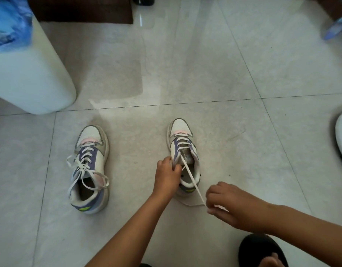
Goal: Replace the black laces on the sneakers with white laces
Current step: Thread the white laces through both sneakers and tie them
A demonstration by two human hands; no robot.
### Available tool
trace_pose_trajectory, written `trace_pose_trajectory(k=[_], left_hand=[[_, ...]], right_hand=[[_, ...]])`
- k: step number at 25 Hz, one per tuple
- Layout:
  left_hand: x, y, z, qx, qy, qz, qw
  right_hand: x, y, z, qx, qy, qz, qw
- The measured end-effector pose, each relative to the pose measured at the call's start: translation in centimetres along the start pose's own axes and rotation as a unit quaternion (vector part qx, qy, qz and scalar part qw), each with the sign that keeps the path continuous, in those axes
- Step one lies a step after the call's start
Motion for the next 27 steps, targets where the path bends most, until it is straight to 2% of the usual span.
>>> trace_pose_trajectory(k=[2,3,4,6,7,8,10,12,14,16,18,21,24,27], left_hand=[[-0.7,0.7,-0.9,-0.043,0.006,-0.024,0.999],[-1.1,1.1,-1.4,-0.046,0.010,-0.025,0.999],[-1.5,1.2,-1.8,-0.013,0.020,-0.023,0.999],[-2.1,1.3,-2.8,0.102,0.052,-0.046,0.992],[-2.4,1.7,-3.3,0.133,0.062,-0.070,0.987],[-2.5,2.3,-3.4,0.133,0.064,-0.090,0.985],[-1.9,4.2,-3.2,0.076,0.054,-0.082,0.992],[-0.9,5.8,-3.1,0.038,0.044,0.015,0.998],[-0.1,6.6,-3.3,0.047,0.038,0.143,0.988],[0.8,6.8,-3.5,0.083,0.031,0.236,0.968],[1.2,6.4,-3.7,0.112,0.025,0.318,0.941],[0.8,6.7,-3.8,0.074,0.047,0.431,0.898],[0.1,7.3,-3.8,0.068,0.075,0.493,0.864],[-1.0,7.6,-3.9,0.131,0.097,0.513,0.842]], right_hand=[[1.7,0.9,1.1,-0.021,0.016,0.126,0.992],[2.7,1.2,1.6,-0.028,0.026,0.154,0.987],[3.5,1.4,2.1,-0.028,0.035,0.168,0.985],[3.9,1.7,3.1,-0.011,0.043,0.175,0.984],[3.5,2.0,3.6,-0.003,0.007,0.208,0.978],[2.7,2.5,4.2,-0.007,-0.059,0.287,0.956],[0.4,2.9,5.6,-0.046,-0.194,0.452,0.869],[-0.7,2.9,7.5,-0.055,-0.262,0.546,0.794],[-0.4,2.7,9.3,-0.037,-0.284,0.598,0.748],[-0.1,2.3,10.5,-0.019,-0.290,0.616,0.732],[-0.3,2.3,10.8,-0.035,-0.292,0.611,0.735],[-0.4,2.8,10.1,-0.084,-0.271,0.635,0.718],[-1.2,3.8,8.1,-0.098,-0.214,0.696,0.679],[-4.3,5.3,5.3,-0.128,-0.166,0.719,0.663]])
Point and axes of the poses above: each hand's wrist, its own z-axis towards the middle knuckle, its own y-axis out of the back of the hand, x = y × z, the point moved 2 cm from there along z, towards the middle knuckle, and after that the axes turned 15 degrees about x, right-handed, at the moved point
